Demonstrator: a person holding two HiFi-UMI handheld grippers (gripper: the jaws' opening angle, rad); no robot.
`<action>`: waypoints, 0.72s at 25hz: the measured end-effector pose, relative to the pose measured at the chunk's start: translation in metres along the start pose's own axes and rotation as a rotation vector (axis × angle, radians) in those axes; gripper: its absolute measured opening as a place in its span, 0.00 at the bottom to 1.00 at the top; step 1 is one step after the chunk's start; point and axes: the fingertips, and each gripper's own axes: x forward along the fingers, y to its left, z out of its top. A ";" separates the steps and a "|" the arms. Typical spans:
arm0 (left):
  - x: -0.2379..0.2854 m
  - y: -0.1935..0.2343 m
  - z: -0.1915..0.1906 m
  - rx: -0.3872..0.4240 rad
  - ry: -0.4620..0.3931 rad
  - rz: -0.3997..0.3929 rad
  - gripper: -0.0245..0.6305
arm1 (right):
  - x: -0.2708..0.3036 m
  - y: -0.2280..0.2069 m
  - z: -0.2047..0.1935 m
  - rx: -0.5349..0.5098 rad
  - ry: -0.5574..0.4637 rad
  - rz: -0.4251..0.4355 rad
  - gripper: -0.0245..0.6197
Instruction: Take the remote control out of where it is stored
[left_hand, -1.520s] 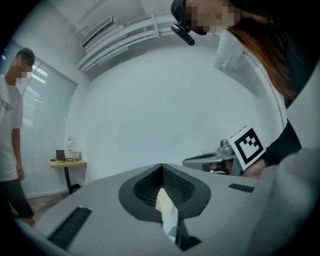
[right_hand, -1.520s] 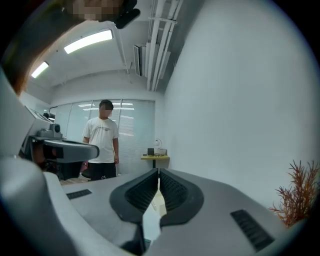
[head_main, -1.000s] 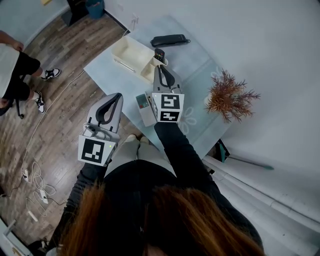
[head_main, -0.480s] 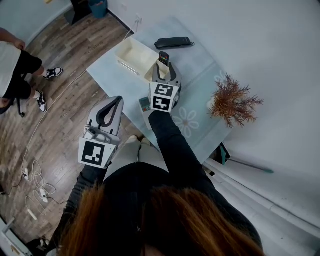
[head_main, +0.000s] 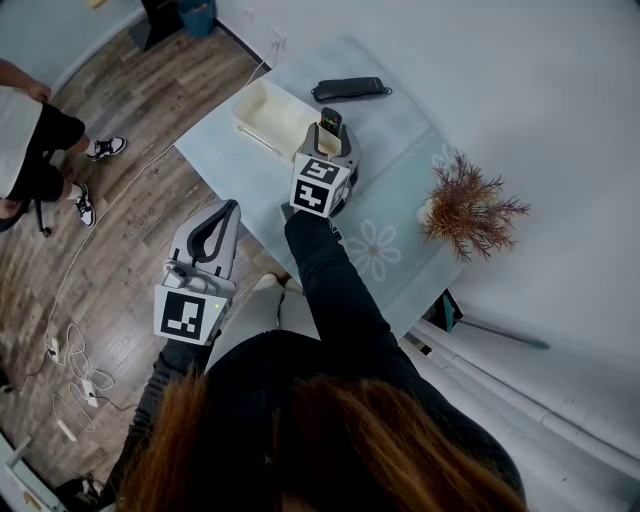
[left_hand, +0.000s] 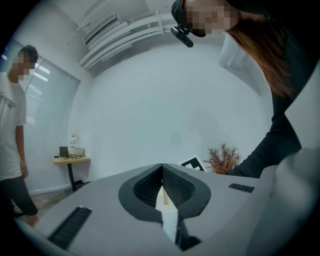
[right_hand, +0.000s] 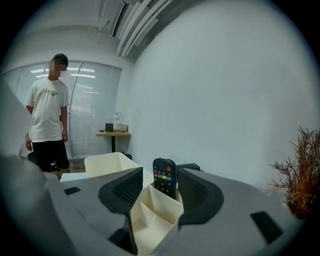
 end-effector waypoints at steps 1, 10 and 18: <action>-0.001 0.001 0.000 -0.001 0.002 0.002 0.05 | 0.002 -0.001 -0.001 0.004 0.004 -0.012 0.36; -0.006 0.011 -0.004 0.008 0.015 0.014 0.05 | 0.023 -0.008 -0.005 0.046 0.030 -0.108 0.36; -0.008 0.020 -0.008 0.002 0.026 0.020 0.05 | 0.034 -0.008 -0.003 0.060 0.045 -0.140 0.36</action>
